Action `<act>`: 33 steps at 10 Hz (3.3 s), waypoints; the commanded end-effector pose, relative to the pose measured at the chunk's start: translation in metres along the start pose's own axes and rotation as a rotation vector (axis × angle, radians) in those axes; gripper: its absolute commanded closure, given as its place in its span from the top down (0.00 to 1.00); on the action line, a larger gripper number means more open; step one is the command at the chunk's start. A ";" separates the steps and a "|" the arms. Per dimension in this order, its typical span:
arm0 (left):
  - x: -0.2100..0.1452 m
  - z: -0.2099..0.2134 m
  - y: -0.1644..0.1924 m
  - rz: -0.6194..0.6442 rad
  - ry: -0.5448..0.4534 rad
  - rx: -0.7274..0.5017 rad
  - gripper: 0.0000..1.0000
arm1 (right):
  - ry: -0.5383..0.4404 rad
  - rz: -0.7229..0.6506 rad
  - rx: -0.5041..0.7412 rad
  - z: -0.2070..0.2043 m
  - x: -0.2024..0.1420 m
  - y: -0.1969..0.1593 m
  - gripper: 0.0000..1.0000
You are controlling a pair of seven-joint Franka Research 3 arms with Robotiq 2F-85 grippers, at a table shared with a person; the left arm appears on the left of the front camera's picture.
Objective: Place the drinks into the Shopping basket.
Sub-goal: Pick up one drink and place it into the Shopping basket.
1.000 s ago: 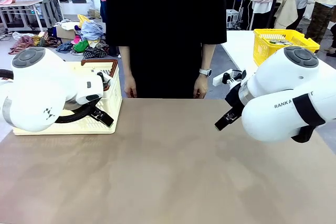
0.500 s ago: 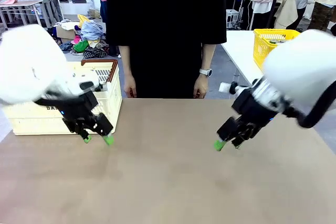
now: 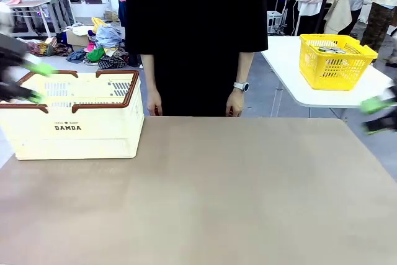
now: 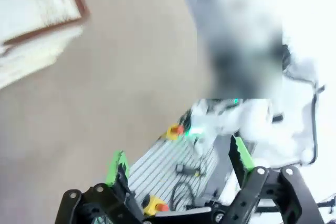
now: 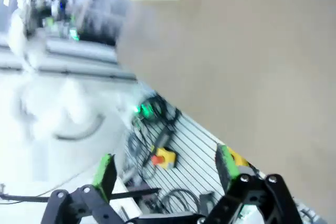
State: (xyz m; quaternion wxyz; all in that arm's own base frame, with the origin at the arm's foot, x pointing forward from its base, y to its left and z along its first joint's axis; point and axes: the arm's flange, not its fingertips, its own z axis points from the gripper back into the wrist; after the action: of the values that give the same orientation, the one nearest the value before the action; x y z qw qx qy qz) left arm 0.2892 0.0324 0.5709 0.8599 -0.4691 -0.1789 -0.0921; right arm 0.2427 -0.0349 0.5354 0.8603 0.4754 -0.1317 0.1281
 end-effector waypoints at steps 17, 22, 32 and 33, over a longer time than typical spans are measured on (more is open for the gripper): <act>-0.089 0.119 0.177 0.317 -0.555 -0.222 1.00 | -0.528 -0.362 0.218 0.127 -0.184 -0.176 1.00; -0.089 0.119 0.177 0.317 -0.555 -0.222 1.00 | -0.528 -0.362 0.218 0.127 -0.184 -0.176 1.00; -0.089 0.119 0.177 0.317 -0.555 -0.222 1.00 | -0.528 -0.362 0.218 0.127 -0.184 -0.176 1.00; -0.089 0.119 0.177 0.317 -0.555 -0.222 1.00 | -0.528 -0.362 0.218 0.127 -0.184 -0.176 1.00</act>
State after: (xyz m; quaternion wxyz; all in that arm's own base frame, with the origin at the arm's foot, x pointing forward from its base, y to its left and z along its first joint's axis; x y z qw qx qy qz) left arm 0.2380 0.2255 0.4574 0.7305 -0.5853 -0.3124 0.1620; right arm 0.1241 -0.2503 0.3958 0.7538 0.5960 -0.2344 -0.1471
